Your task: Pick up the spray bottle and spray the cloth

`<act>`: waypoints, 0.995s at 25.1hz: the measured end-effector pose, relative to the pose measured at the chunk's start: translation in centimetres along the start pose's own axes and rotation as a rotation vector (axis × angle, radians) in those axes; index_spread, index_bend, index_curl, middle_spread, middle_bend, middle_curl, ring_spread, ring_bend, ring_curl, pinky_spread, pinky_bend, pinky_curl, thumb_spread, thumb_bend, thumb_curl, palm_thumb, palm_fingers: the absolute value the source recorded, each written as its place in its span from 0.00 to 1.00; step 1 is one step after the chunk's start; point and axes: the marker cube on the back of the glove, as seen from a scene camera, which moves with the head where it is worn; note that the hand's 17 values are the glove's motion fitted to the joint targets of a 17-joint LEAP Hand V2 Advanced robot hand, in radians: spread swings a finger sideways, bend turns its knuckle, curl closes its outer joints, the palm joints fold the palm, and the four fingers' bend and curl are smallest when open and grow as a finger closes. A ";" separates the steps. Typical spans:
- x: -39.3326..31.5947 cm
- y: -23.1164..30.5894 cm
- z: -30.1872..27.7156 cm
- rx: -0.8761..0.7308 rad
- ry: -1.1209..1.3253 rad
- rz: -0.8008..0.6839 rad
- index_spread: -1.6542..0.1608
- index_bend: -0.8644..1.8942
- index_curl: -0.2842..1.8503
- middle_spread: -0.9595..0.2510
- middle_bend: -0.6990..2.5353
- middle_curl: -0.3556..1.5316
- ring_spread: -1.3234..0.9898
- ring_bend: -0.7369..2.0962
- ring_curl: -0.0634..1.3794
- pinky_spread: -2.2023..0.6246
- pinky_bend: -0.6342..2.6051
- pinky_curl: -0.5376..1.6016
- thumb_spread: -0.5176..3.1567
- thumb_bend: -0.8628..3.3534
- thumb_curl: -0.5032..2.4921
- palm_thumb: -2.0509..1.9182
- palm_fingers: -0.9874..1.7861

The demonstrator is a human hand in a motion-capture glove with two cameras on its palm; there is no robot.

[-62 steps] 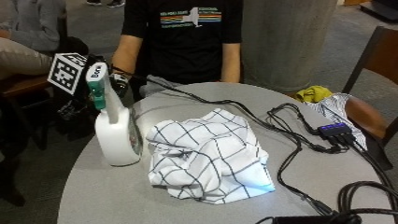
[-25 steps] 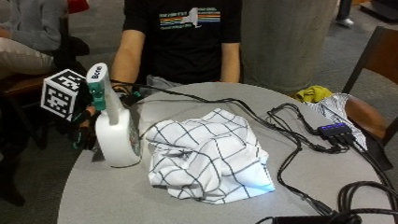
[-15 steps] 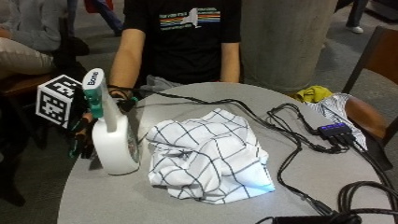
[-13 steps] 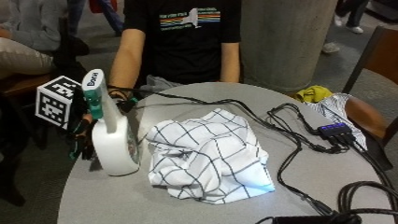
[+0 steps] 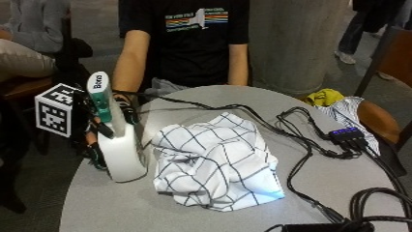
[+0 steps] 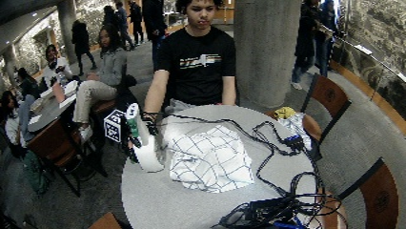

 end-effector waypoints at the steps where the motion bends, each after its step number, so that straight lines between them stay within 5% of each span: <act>1: -0.1 0.0 0.0 0.000 -0.001 -0.007 0.74 0.47 0.29 0.78 0.26 0.37 0.61 0.38 0.26 0.88 0.38 0.38 0.38 0.22 0.32 0.74 0.59; 10: -0.7 1.8 -1.7 -0.060 0.013 -0.062 0.77 0.45 0.31 0.81 0.27 0.37 0.61 0.40 0.28 0.88 0.36 0.38 0.35 0.22 0.34 0.76 0.64; 25: -5.7 4.5 -5.3 -0.447 0.130 -0.172 0.79 0.40 0.33 0.83 0.27 0.37 0.61 0.39 0.28 0.87 0.35 0.38 0.32 0.20 0.37 0.77 0.69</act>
